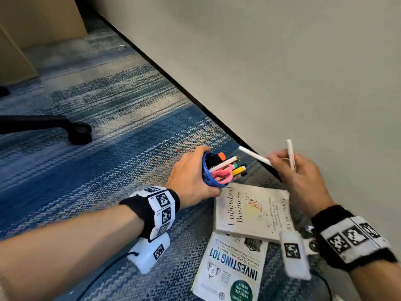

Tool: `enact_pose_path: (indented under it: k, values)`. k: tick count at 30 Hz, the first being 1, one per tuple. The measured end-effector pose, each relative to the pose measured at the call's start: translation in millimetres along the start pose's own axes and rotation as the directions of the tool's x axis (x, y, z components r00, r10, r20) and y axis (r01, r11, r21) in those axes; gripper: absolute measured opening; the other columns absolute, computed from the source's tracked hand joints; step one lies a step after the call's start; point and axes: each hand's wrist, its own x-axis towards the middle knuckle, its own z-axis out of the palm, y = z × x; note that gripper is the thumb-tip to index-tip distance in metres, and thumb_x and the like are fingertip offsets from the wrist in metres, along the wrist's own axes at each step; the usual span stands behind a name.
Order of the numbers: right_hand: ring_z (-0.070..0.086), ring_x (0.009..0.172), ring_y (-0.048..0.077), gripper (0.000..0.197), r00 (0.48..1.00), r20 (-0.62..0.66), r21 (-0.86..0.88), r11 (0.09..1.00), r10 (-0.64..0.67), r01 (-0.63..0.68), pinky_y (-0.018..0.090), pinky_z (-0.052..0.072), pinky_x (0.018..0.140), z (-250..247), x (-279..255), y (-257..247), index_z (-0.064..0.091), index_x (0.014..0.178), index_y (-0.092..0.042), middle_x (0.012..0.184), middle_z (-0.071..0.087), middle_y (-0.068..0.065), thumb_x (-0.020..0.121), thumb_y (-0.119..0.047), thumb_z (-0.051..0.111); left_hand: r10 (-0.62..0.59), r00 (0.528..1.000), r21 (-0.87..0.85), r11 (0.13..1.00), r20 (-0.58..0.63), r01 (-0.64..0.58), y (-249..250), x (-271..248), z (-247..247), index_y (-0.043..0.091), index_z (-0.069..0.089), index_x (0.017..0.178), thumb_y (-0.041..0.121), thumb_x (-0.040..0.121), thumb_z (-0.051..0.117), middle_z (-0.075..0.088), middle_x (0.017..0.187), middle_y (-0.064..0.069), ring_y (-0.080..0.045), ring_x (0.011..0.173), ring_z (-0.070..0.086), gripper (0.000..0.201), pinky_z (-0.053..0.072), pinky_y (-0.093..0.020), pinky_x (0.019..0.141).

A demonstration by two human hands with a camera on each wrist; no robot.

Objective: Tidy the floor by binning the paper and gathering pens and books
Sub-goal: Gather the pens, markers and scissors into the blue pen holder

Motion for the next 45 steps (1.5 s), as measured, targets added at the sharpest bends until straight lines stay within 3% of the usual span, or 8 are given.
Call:
enact_pose_path:
  k: [2, 6, 10, 13, 21, 33, 40, 45]
  values:
    - [0.055, 0.073, 0.032, 0.016, 0.99, 0.141, -0.026, 1.0, 0.02, -0.017, 0.044, 0.047, 0.075, -29, -25, -11, 0.071, 0.093, -0.019, 0.084, 0.062, 0.022, 0.088, -0.034, 0.065, 0.054, 0.998, -0.03, 0.998, 0.043, -0.053, 25, -6, 16, 0.035, 0.038, 0.122, 0.052, 0.051, 0.081, 0.056, 0.106, 0.01, -0.014, 0.097, 0.051, 0.085, 0.048, -0.036, 0.083]
    - [0.064, 0.07, 0.008, 0.013, 0.976, 0.214, -0.04, 0.999, 0.042, -0.034, 0.018, 0.045, 0.072, -68, -70, -26, 0.068, 0.101, -0.012, 0.077, 0.072, 0.006, 0.092, -0.017, 0.06, 0.203, 0.97, -0.055, 0.979, 0.131, -0.198, 78, -23, 45, 0.033, 0.036, 0.126, 0.048, 0.053, 0.081, 0.05, 0.1, 0.016, -0.012, 0.096, 0.048, 0.086, 0.044, -0.032, 0.081]
    - [0.069, 0.094, 0.032, 0.015, 0.976, 0.19, -0.104, 0.991, 0.107, -0.088, 0.05, 0.051, 0.093, -94, -102, -24, 0.069, 0.1, -0.015, 0.095, 0.075, 0.011, 0.086, -0.019, 0.068, 0.318, 0.935, -0.106, 0.947, 0.155, -0.304, 116, -38, 65, 0.032, 0.038, 0.126, 0.049, 0.054, 0.079, 0.055, 0.105, 0.013, -0.013, 0.098, 0.051, 0.085, 0.046, -0.035, 0.085]
    - [0.068, 0.1, 0.031, 0.019, 0.981, 0.153, -0.087, 0.99, 0.122, -0.11, 0.045, 0.05, 0.096, -118, -128, -30, 0.07, 0.104, -0.012, 0.101, 0.074, 0.011, 0.087, -0.019, 0.067, 0.372, 0.914, -0.146, 0.925, 0.162, -0.351, 138, -45, 75, 0.032, 0.039, 0.127, 0.053, 0.053, 0.079, 0.056, 0.106, 0.012, -0.011, 0.097, 0.052, 0.087, 0.047, -0.034, 0.084]
    - [0.043, 0.045, -0.002, 0.016, 0.991, -0.084, -0.073, 0.991, 0.103, -0.109, 0.006, 0.031, 0.047, -160, -178, -46, 0.064, 0.085, 0.003, 0.054, 0.059, -0.011, 0.082, -0.011, 0.072, 0.434, 0.877, -0.195, 0.896, 0.205, -0.398, 157, -58, 97, 0.036, 0.04, 0.121, 0.051, 0.053, 0.082, 0.057, 0.105, 0.017, -0.006, 0.094, 0.053, 0.082, 0.049, -0.033, 0.08]
    - [0.051, 0.05, -0.003, 0.011, 0.966, -0.244, -0.08, 0.991, 0.085, -0.107, 0.005, 0.038, 0.05, -165, -198, -52, 0.067, 0.088, 0.001, 0.06, 0.059, -0.012, 0.082, -0.007, 0.072, 0.503, 0.828, -0.254, 0.859, 0.247, -0.445, 172, -71, 100, 0.033, 0.039, 0.127, 0.054, 0.053, 0.08, 0.055, 0.107, 0.016, -0.006, 0.099, 0.051, 0.087, 0.048, -0.028, 0.083]
    - [0.058, 0.088, 0.008, 0.03, 0.986, -0.142, -0.363, 0.923, 0.084, -0.13, 0.025, 0.045, 0.079, -157, -189, -49, 0.059, 0.119, -0.032, 0.096, 0.06, -0.009, 0.091, -0.044, 0.056, 0.509, 0.825, -0.219, 0.858, 0.246, -0.465, 170, -72, 93, 0.031, 0.037, 0.129, 0.055, 0.055, 0.079, 0.053, 0.108, 0.017, -0.004, 0.099, 0.049, 0.089, 0.045, -0.023, 0.081]
    - [0.051, 0.075, 0.007, 0.029, 0.997, -0.017, -0.64, 0.767, -0.08, 0.05, 0.019, 0.038, 0.066, -160, -187, -52, 0.062, 0.121, -0.038, 0.085, 0.051, -0.008, 0.096, -0.027, 0.053, 0.486, 0.84, -0.179, 0.873, 0.241, -0.454, 166, -71, 89, 0.032, 0.04, 0.127, 0.055, 0.054, 0.077, 0.054, 0.106, 0.018, -0.006, 0.096, 0.049, 0.085, 0.045, -0.029, 0.082]
